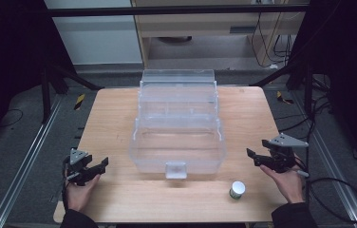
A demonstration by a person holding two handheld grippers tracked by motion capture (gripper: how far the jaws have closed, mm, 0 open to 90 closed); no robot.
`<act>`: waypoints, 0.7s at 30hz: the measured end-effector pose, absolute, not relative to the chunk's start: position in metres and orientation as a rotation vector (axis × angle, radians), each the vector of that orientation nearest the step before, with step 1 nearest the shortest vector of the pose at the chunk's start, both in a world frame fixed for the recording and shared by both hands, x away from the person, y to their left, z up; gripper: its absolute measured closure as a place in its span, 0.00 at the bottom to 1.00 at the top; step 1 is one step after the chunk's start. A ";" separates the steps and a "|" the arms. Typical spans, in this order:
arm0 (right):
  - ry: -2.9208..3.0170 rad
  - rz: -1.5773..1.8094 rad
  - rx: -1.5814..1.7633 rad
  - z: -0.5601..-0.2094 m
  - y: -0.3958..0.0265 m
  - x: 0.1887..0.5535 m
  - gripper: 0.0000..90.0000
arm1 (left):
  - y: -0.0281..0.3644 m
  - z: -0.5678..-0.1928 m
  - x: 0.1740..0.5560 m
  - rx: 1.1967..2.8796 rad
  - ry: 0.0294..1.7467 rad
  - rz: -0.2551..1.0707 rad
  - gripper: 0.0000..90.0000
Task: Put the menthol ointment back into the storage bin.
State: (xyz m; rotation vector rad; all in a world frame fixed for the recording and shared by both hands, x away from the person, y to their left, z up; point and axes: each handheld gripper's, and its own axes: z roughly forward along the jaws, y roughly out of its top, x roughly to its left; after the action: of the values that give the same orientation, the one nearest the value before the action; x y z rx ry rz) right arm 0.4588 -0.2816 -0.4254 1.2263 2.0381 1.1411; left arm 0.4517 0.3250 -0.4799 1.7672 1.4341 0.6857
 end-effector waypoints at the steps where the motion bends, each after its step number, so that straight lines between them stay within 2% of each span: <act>1: 2.048 1.151 1.227 -0.422 -0.281 0.459 0.33 | 0.325 -0.480 0.452 1.769 1.433 0.682 0.33; 21: 2.261 1.023 1.011 -0.377 -0.262 0.459 0.34 | 0.320 -0.482 0.453 1.809 1.412 0.661 0.33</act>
State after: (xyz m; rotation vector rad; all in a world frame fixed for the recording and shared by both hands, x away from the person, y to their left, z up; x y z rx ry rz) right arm 0.4594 -0.2620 -0.3774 1.0109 2.2605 1.0226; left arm 0.4527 0.3205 -0.4815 1.8087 1.4124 0.6612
